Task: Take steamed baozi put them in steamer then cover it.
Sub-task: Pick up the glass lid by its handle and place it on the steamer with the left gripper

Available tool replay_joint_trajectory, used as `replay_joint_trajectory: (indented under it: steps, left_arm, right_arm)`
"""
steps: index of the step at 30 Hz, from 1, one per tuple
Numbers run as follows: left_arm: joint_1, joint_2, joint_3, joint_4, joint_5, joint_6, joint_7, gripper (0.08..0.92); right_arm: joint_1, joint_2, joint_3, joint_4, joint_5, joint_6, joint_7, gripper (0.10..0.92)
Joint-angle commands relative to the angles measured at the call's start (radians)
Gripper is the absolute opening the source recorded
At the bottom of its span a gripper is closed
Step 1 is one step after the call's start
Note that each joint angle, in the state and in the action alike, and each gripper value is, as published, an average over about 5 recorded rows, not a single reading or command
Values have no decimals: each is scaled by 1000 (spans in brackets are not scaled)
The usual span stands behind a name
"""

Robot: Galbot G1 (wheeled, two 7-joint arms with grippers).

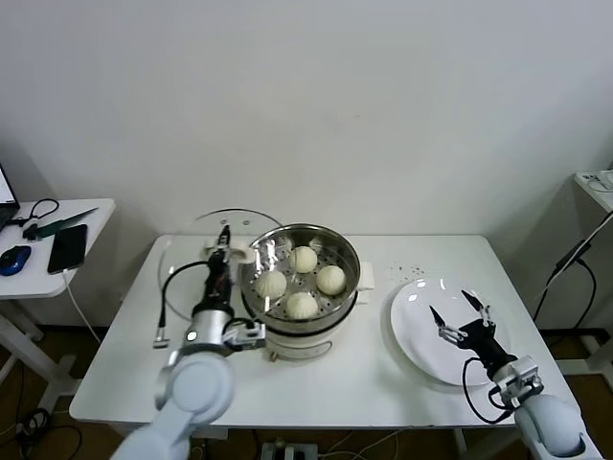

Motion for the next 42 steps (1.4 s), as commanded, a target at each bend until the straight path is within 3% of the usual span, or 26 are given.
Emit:
replay_joint_trajectory:
  steps: [1,13,22,42]
  left_arm:
    - [-194,-232,224,187,87,101,99,154]
    - [-196,-314,224,330,50,101,7,154]
    - [-202,-313,213,362,45,98,37,154]
    - [-208,-309,193,389,86,74,18,154]
  right_arm:
    - [0,2,14,-14,-7,7,-3,823]
    - [-18,5,40,-33,-10,26,-17,823]
    - [-23,7,45,-36,-15,32,-22,823]
    - [-29,11,49,-38,-33,41,-31,823]
